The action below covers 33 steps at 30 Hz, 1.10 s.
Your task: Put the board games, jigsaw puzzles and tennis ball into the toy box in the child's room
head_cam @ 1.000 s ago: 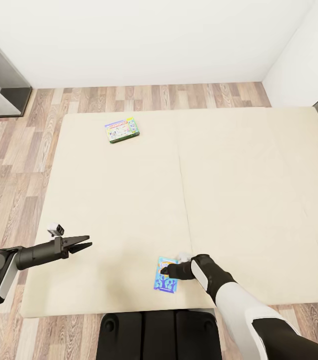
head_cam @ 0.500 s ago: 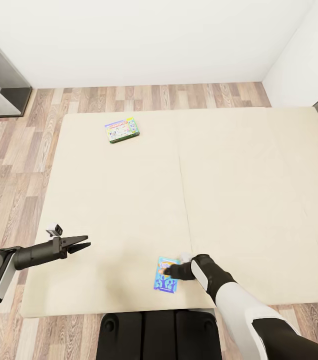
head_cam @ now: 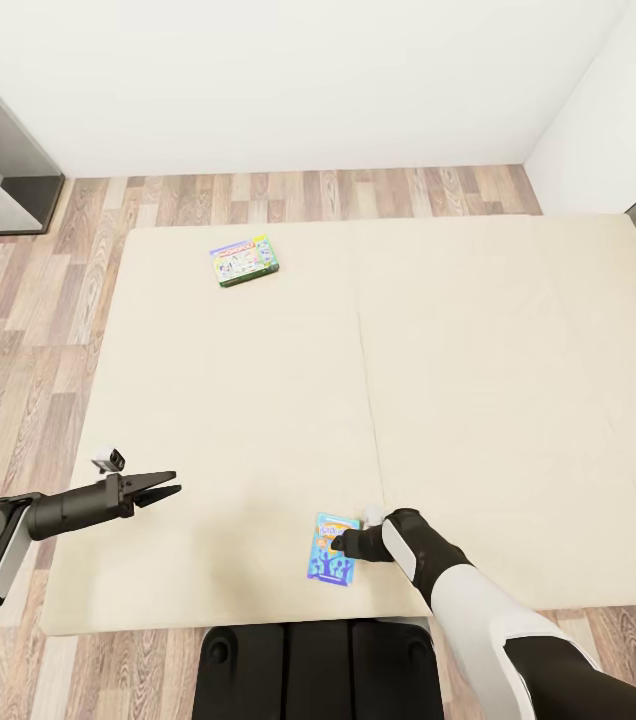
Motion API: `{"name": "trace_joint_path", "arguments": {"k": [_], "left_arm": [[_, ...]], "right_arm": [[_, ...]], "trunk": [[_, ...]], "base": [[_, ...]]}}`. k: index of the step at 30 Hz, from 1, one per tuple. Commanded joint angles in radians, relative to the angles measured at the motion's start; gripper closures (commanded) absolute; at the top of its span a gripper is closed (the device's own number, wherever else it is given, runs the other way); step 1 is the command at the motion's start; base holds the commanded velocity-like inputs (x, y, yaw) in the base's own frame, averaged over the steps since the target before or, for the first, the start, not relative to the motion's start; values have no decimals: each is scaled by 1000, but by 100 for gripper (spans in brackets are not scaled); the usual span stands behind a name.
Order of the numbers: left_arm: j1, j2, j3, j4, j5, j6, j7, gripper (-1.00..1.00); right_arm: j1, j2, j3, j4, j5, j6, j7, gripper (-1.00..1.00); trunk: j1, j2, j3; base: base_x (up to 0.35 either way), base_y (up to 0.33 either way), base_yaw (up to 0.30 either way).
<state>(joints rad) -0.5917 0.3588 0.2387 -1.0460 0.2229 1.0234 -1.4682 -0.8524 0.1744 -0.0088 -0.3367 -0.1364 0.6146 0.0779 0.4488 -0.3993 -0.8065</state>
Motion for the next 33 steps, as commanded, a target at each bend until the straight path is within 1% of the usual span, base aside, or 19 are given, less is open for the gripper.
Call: {"name": "trace_joint_path", "arguments": {"k": [1, 12, 33], "left_arm": [[0, 0, -1, 0, 1, 11, -3, -100], [0, 0, 0, 0, 1, 11, -3, -100], [0, 0, 0, 0, 1, 11, -3, -100]], "right_arm": [[1, 0, -4, -4, 43, -3, -4, -100], [1, 0, -5, -4, 43, -6, -1, -100], [1, 0, -4, -3, 43, -6, 0, -100]], "trunk": [[1, -1, -1], [1, -1, -1], [1, -1, -1]], "base": [[0, 0, 0], [0, 0, 0], [0, 43, 0]]}}
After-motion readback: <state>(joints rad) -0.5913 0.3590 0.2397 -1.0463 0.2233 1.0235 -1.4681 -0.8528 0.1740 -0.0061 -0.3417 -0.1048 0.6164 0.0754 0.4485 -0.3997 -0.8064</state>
